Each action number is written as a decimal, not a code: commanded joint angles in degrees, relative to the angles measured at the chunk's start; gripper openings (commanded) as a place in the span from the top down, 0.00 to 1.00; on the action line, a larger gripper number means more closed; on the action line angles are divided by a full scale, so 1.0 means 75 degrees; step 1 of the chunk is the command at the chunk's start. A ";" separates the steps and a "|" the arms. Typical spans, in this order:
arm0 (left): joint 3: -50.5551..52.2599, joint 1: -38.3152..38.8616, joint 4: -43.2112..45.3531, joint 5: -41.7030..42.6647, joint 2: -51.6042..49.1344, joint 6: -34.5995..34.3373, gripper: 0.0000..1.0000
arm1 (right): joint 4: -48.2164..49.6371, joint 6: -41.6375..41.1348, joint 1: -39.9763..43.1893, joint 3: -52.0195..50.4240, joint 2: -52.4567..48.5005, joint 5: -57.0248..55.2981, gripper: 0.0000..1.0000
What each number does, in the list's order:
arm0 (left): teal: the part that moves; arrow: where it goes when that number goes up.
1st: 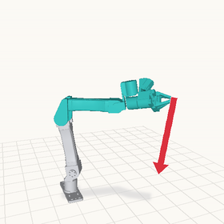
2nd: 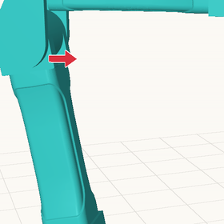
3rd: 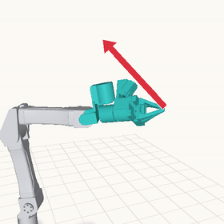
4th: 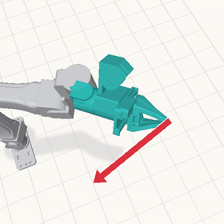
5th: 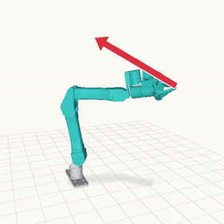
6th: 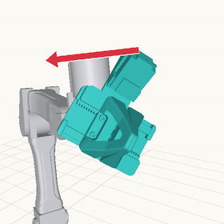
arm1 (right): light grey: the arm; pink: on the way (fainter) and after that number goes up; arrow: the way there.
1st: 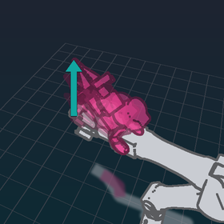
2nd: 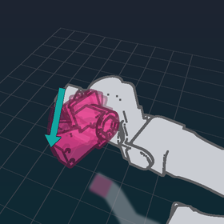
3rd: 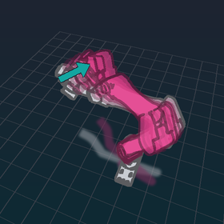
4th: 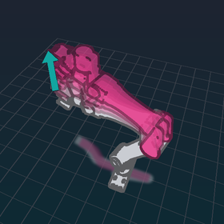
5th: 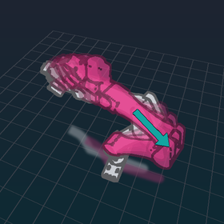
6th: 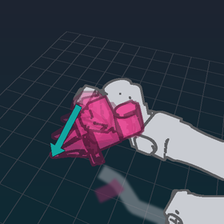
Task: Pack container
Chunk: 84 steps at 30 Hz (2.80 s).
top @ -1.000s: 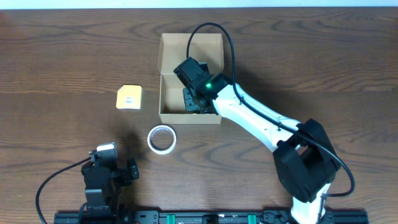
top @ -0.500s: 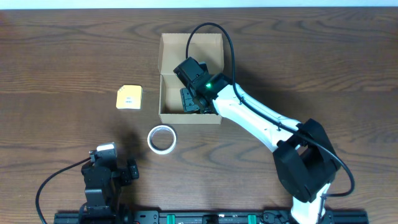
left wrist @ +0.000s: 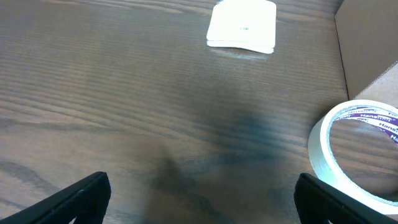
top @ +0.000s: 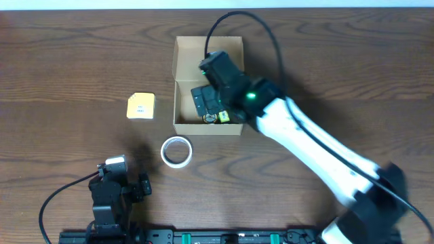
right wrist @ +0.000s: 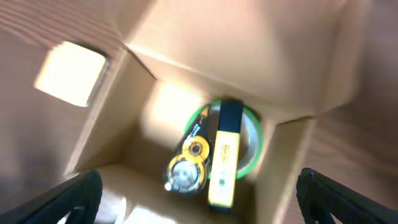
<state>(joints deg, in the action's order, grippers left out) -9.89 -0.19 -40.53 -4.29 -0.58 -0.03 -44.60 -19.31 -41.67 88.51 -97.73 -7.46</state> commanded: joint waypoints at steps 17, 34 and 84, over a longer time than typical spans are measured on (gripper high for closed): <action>0.0085 0.0029 -0.0187 -0.0015 0.0050 -0.0052 0.05 | -0.0548 -0.1279 0.0047 -0.4197 0.5217 0.0055 0.01; 0.0085 0.0029 -0.0187 -0.0015 0.0050 -0.0052 0.05 | -0.1011 -0.0420 0.0201 -0.5266 0.7018 -0.1609 0.01; 0.0082 0.0029 -0.0187 -0.0015 0.0050 -0.0052 0.05 | 0.0181 0.1760 0.5187 -1.0541 1.2896 0.0227 0.01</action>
<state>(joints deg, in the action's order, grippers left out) -9.89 -0.19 -40.53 -4.29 -0.58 -0.03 -43.38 -7.07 -3.16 9.96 -1.58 -5.96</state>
